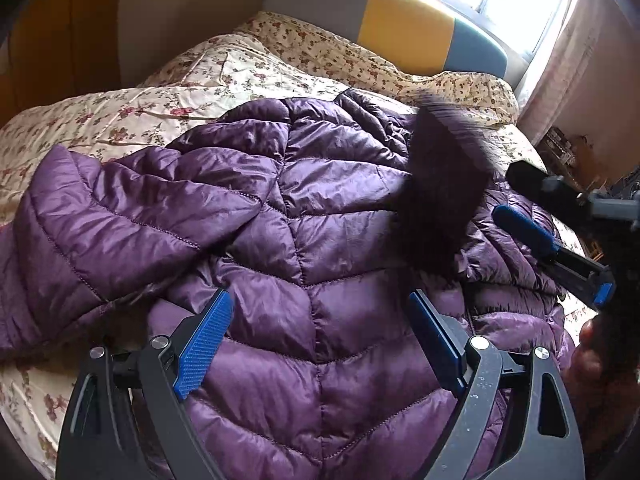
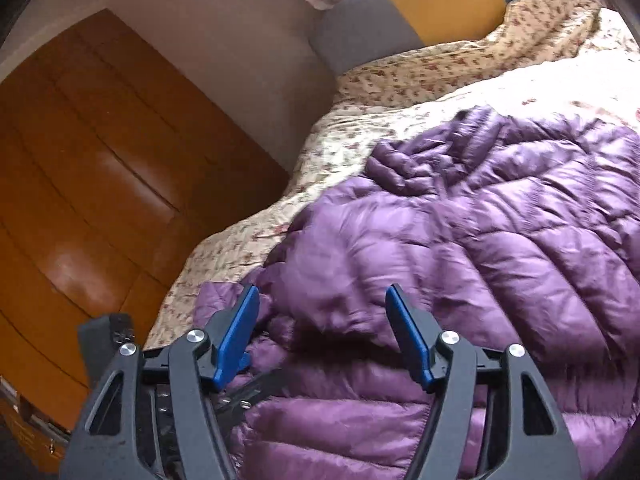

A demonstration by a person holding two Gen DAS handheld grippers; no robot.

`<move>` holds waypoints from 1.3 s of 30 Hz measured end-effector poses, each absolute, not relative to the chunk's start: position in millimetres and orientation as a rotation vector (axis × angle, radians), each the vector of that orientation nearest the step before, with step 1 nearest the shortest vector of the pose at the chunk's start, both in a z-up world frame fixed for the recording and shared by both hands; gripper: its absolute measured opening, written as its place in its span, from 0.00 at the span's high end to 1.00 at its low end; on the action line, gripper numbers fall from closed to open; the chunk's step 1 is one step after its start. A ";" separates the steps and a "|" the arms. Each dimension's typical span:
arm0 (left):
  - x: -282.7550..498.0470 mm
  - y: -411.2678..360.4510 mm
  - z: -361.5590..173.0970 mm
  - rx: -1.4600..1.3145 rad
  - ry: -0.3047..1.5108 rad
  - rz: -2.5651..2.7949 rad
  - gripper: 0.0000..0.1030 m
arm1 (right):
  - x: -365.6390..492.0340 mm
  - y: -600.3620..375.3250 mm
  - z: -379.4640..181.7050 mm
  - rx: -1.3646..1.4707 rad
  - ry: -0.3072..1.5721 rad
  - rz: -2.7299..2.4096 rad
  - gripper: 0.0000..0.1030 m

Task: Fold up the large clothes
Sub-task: 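Close the left tool on the side edge of the jacket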

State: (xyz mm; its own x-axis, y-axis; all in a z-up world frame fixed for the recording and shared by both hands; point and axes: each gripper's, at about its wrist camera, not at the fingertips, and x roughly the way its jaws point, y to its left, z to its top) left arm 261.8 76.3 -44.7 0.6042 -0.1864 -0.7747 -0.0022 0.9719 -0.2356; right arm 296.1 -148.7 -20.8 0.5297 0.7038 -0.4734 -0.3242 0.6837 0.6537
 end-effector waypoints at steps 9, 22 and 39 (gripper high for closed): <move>268.8 67.8 -39.6 -0.227 0.908 -0.139 0.14 | 289.7 -178.3 -22.2 0.371 0.803 0.392 0.23; 318.3 68.4 -36.1 -0.339 0.935 -0.163 0.21 | 293.4 -288.2 -24.5 0.316 0.764 0.121 0.17; 312.4 89.2 -52.0 -0.429 0.925 -0.190 0.94 | 338.7 -275.9 -75.7 0.244 0.903 0.128 0.11</move>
State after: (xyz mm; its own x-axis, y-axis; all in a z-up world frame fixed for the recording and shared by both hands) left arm 312.4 89.2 -52.0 0.5929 -0.3388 -0.7305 -0.0236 0.8995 -0.4363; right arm 338.7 -275.9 -75.7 0.6139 0.2122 -0.7604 -0.0080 0.9648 0.2627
